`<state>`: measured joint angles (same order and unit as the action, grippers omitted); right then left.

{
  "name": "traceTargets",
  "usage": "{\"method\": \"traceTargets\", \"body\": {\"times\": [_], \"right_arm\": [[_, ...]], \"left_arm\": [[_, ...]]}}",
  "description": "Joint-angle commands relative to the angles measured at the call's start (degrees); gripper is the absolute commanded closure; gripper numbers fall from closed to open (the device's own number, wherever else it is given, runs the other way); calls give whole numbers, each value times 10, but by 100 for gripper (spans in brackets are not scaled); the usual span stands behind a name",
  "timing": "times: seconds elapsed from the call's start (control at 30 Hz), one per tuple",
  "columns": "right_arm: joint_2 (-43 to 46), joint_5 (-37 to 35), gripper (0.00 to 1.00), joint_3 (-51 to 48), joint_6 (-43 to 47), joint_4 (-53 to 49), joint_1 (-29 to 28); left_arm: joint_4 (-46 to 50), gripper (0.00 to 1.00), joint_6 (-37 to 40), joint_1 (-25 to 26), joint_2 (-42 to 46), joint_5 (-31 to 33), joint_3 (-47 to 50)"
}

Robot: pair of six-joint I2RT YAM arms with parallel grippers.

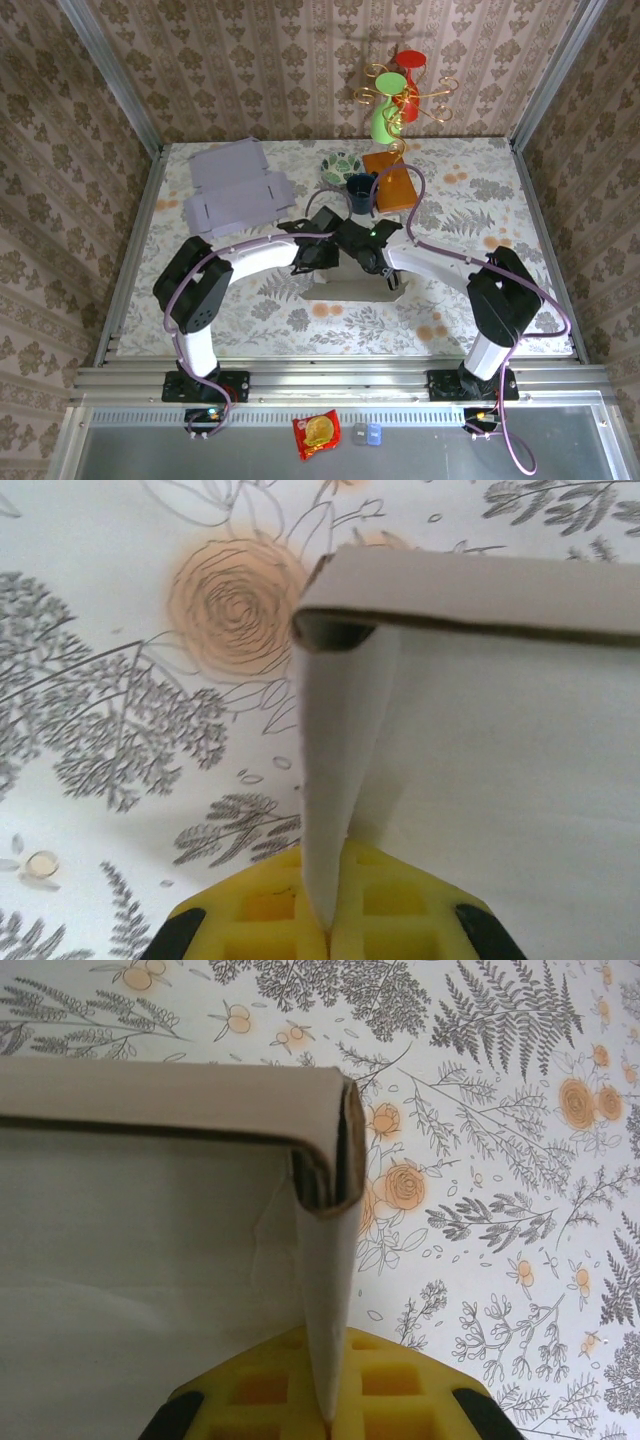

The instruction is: Fold the paper box

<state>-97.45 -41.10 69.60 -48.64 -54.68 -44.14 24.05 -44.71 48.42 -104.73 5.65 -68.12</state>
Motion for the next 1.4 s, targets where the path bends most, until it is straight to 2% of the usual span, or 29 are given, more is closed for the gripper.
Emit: {"method": "traceTargets", "body": {"times": [0.0,0.2,0.27,0.4,0.67,0.87,0.97,1.1,1.37], "right_arm": [[25,-34,100,-10,-33,9,-9],[26,-29,100,-15,-40,11,-18],[28,-28,100,-19,-42,13,-20],[33,-30,100,-28,-41,17,-21],[39,-25,100,-37,-36,28,-21],[34,-16,100,-36,-36,33,-17],[31,-11,100,-34,-38,33,-14],[27,-4,100,-33,-41,33,-9],[14,23,100,-37,-60,19,10]], "left_arm": [[110,100,-46,14,-5,95,2],[133,100,-55,54,-15,160,-24],[125,100,-54,57,-13,155,-20],[44,100,-32,50,24,119,32],[-41,67,15,33,81,76,90],[-72,50,41,21,121,27,102],[-70,40,39,9,130,-19,104],[-70,39,33,-1,136,-60,108],[-37,42,23,-27,181,-53,106]]}}
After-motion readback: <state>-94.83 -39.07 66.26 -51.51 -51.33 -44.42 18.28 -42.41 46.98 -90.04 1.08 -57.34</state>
